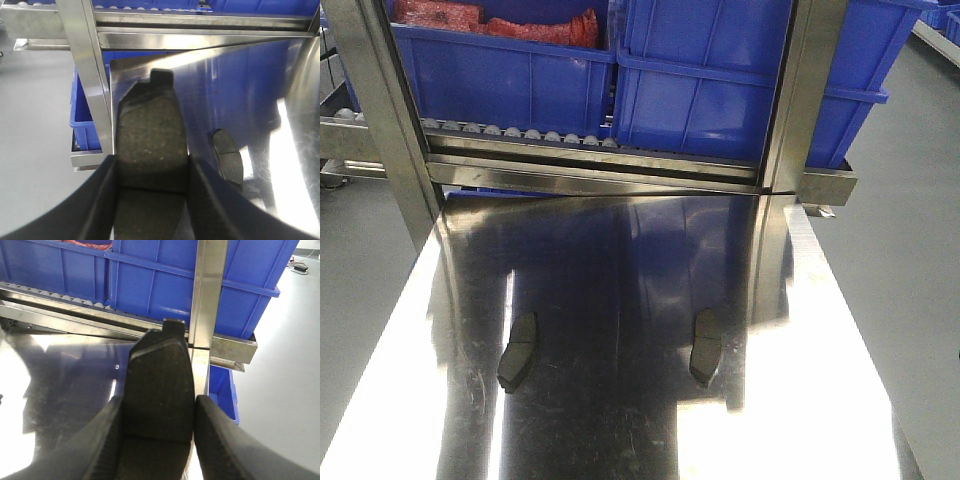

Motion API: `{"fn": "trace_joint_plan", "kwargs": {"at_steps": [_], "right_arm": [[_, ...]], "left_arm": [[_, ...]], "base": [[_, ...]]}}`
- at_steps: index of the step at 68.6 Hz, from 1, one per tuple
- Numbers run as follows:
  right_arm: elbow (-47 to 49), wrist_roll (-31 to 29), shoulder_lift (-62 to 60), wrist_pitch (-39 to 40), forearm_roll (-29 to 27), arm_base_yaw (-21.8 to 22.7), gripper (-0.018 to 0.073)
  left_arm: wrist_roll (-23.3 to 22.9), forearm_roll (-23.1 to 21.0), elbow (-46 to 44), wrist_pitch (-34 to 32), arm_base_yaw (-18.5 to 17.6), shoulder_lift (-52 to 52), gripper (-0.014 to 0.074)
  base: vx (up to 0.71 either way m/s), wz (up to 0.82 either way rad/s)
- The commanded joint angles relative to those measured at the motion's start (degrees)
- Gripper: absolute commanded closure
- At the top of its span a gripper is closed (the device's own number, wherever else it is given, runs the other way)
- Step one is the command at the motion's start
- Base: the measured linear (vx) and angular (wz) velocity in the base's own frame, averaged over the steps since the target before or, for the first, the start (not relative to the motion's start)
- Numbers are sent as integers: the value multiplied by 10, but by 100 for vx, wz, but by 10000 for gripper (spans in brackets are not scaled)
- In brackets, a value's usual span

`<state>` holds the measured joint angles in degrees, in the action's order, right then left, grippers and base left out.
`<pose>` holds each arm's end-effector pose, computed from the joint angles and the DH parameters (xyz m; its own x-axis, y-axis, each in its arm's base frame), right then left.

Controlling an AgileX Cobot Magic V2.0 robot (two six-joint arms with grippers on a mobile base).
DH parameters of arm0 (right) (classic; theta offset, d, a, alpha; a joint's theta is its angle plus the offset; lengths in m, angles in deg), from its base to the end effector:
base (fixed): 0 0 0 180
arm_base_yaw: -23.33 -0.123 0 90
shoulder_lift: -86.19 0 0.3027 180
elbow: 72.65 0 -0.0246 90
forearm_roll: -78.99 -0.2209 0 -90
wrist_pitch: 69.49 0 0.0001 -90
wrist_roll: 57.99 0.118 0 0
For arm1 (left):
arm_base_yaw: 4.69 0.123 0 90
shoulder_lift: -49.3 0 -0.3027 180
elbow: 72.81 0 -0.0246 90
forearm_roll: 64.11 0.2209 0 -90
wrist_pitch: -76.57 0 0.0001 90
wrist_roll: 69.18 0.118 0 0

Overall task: Move and align brake pads A on conveyor
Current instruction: 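Lift the brake pad off the shelf with the right gripper, then drive away from the shelf holding a pad in each gripper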

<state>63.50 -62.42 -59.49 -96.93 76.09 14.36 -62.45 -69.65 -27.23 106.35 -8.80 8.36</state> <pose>0.0734 0.0144 0.3313 -0.2594 -0.0737 -0.9630 -0.1866 0.9821 -0.0249 0.0954 -0.0125 0.3072 -0.4360 0.0648 -0.8976 0.1292 0.9916 0.0089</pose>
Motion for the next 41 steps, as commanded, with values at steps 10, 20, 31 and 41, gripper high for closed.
{"fn": "trace_joint_plan", "kwargs": {"at_steps": [10, 20, 31, 41], "right_arm": [[18, -2, 3, 53, 0, 3, 566], [18, -2, 3, 53, 0, 3, 566], [18, -2, 3, 53, 0, 3, 566], [18, -2, 3, 53, 0, 3, 566]], "left_arm": [[-3, -6, -17, -56, -4, 1, 603], [-3, -6, -17, -56, -4, 1, 603], [-3, -6, -17, -56, -4, 1, 603], [-3, -6, -17, -56, -4, 1, 603]], "base": [[-1, 5], [-4, 19], [-9, 41], [-14, 60]]}}
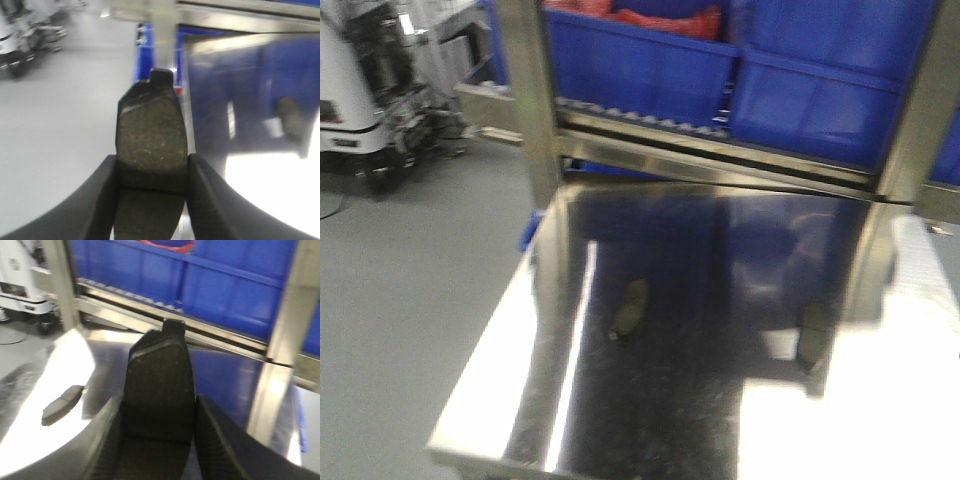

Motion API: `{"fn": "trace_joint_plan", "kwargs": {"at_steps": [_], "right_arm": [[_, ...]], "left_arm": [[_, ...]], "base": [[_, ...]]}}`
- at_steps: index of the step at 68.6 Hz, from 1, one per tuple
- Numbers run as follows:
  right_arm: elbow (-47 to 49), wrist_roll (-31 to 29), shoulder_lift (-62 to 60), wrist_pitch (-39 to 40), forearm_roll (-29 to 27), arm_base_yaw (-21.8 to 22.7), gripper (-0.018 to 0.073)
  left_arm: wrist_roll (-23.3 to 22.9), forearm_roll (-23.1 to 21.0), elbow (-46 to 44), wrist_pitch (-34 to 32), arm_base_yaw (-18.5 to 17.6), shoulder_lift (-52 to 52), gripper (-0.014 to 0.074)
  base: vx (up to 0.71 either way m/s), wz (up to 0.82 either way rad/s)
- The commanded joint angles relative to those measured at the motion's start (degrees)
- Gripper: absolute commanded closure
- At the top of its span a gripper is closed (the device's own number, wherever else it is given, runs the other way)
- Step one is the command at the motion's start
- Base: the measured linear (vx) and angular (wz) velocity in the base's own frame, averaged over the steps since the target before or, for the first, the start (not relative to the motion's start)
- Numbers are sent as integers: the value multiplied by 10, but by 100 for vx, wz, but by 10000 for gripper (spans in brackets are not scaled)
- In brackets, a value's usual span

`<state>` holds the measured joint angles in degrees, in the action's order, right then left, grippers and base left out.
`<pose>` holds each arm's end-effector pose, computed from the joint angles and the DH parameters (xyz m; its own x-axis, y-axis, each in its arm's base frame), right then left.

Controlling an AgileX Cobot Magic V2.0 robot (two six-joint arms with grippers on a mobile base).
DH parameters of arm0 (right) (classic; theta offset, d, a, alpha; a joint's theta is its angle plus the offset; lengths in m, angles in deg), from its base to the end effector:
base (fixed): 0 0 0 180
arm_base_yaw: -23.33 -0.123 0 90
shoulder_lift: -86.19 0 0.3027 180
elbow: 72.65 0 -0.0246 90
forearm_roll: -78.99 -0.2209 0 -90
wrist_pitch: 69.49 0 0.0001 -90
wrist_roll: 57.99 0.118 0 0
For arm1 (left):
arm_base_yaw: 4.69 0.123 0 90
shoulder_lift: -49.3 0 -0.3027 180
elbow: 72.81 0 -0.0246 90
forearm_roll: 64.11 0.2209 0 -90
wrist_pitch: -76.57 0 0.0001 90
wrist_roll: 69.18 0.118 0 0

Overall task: Move and align brake pads A on conveyor
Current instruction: 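Drive away from the shelf holding a pad in each gripper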

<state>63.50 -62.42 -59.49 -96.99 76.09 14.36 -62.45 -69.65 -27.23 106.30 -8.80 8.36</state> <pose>0.0734 0.0144 0.3311 -0.2604 -0.0739 -0.9627 -0.1866 0.9821 -0.0249 0.0955 -0.0125 0.3073 -0.4353 0.0648 -0.8980 0.1291 0.9916 0.0089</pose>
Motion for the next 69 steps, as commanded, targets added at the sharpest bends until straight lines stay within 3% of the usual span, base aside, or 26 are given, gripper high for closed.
{"fn": "trace_joint_plan", "kwargs": {"at_steps": [1, 69], "right_arm": [[18, -2, 3, 54, 0, 3, 566], [18, -2, 2, 53, 0, 3, 566]], "left_arm": [[-3, -6, -17, -56, -4, 1, 603], [-3, -6, -17, -56, -4, 1, 603]], "base": [[-16, 64], [-18, 72]]}}
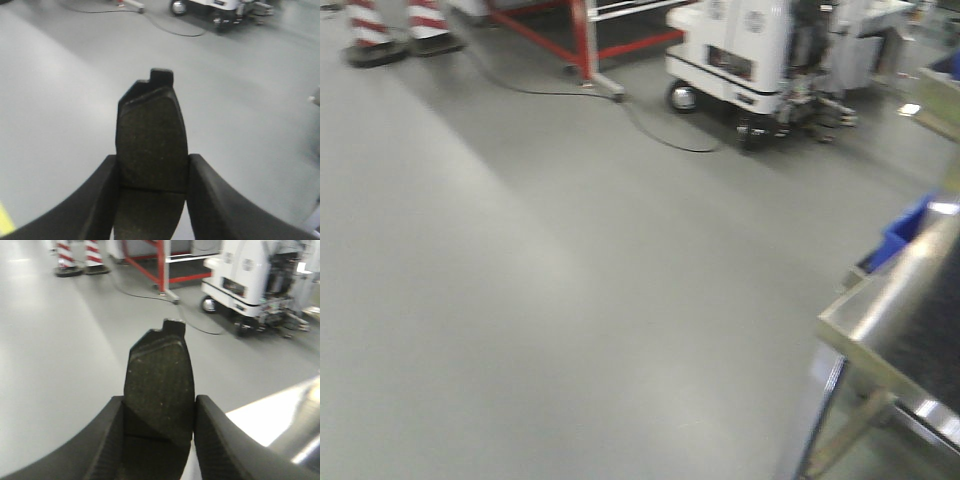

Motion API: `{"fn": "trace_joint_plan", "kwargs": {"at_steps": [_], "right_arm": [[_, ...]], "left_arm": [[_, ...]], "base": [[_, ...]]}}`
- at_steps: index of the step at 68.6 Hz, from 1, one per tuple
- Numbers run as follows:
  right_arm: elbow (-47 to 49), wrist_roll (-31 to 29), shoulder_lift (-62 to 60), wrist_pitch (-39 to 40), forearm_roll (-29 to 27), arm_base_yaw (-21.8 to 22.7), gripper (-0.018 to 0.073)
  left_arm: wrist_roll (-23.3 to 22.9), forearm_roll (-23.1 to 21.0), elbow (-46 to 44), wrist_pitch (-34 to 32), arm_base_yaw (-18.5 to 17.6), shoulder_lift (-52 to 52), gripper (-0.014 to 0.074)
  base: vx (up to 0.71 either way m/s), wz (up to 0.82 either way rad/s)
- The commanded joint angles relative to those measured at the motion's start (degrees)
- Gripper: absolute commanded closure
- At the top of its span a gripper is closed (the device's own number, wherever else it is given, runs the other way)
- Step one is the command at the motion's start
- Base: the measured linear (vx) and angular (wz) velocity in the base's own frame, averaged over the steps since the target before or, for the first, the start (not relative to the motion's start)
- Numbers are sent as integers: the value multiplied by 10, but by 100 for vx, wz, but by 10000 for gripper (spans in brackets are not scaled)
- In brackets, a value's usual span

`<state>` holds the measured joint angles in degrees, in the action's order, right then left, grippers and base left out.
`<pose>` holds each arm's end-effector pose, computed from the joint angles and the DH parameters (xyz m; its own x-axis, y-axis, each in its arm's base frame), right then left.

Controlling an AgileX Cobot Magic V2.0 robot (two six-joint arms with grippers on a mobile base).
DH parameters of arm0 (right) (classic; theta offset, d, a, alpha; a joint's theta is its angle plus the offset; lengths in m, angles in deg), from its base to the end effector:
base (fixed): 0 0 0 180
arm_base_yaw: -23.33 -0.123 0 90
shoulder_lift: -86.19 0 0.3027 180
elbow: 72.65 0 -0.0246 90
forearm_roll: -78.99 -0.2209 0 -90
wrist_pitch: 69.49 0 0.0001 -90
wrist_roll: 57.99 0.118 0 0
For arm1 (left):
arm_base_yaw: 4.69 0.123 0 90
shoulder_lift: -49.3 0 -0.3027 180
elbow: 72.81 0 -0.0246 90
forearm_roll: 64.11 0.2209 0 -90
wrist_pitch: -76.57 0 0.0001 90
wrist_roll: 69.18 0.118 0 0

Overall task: Move and align brake pads A on conveyor
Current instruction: 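Drive away from the shelf holding a pad in each gripper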

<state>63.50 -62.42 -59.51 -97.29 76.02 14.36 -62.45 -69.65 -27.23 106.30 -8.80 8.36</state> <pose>0.0731 0.0144 0.3306 -0.2652 -0.0737 -0.9614 -0.1873 0.9820 -0.0236 0.0955 -0.0125 0.3073 -0.4353 0.0648 -0.8980 0.1291 0.9916 0.0089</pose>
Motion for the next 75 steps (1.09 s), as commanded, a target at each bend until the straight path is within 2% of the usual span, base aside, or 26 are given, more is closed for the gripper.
{"fn": "trace_joint_plan", "kwargs": {"at_steps": [1, 44, 75], "right_arm": [[18, -2, 2, 56, 0, 3, 566], [18, -2, 3, 56, 0, 3, 566], [18, -2, 2, 56, 0, 3, 566]], "left_arm": [[-3, -6, -17, -56, -4, 1, 603], [-3, -6, -17, -56, -4, 1, 603], [-3, -6, -17, -54, -4, 1, 603]], "base": [[-18, 84], [-13, 84], [4, 36]]}}
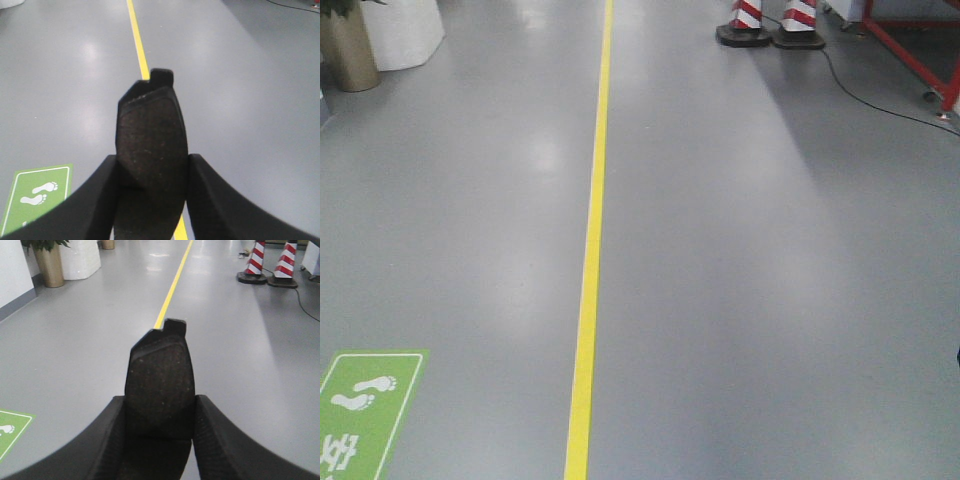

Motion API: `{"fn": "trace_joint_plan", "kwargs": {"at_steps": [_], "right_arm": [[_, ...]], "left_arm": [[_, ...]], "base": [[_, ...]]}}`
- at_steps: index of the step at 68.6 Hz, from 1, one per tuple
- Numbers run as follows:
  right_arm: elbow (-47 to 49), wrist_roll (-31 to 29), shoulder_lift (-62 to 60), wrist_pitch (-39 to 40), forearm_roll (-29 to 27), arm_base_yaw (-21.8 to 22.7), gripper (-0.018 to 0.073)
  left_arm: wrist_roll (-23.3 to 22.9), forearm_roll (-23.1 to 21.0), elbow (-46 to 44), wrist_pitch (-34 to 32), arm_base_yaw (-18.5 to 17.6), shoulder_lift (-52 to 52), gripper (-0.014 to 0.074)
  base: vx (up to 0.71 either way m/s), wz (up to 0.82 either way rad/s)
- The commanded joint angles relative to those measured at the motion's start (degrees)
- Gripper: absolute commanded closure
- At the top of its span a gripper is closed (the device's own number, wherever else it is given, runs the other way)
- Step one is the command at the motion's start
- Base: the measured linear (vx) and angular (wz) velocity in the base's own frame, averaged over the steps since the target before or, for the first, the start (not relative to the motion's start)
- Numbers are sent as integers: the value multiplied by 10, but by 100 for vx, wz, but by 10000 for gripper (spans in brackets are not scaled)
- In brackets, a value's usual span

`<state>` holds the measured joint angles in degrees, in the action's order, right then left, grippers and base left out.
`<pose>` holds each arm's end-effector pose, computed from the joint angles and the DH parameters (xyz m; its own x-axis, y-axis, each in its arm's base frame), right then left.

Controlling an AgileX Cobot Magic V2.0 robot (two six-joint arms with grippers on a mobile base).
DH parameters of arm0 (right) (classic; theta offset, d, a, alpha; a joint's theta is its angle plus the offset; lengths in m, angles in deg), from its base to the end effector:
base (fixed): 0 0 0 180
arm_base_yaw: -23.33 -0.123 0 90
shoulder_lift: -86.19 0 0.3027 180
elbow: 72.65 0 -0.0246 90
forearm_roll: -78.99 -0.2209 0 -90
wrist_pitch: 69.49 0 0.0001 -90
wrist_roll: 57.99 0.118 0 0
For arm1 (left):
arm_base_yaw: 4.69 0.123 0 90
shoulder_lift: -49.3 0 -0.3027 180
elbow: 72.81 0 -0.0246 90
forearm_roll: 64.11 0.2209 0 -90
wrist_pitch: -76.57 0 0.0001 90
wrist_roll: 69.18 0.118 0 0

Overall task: Move and align brake pads A on conveyor
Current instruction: 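Drive away from the shelf holding a pad in each gripper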

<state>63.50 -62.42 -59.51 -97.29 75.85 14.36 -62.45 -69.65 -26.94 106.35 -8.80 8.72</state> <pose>0.0731 0.0146 0.3306 -0.2655 -0.0711 -0.9615 -0.1879 0.9820 -0.0207 0.0942 -0.0124 0.3062 -0.4350 0.0648 -0.8981 0.1292 0.9916 0.0090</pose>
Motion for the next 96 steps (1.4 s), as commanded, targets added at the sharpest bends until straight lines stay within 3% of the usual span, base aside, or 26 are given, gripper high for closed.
{"fn": "trace_joint_plan", "kwargs": {"at_steps": [1, 35, 96], "right_arm": [[18, -2, 2, 56, 2, 3, 566], [18, -2, 2, 55, 2, 3, 566], [18, -2, 3, 55, 2, 3, 566]], "left_arm": [[-3, -6, -20, -55, -4, -2, 603], [-3, -6, -20, -54, -4, -2, 603], [-3, -6, -20, -53, -4, -2, 603]], "base": [[18, 24], [36, 11], [63, -5]]}}
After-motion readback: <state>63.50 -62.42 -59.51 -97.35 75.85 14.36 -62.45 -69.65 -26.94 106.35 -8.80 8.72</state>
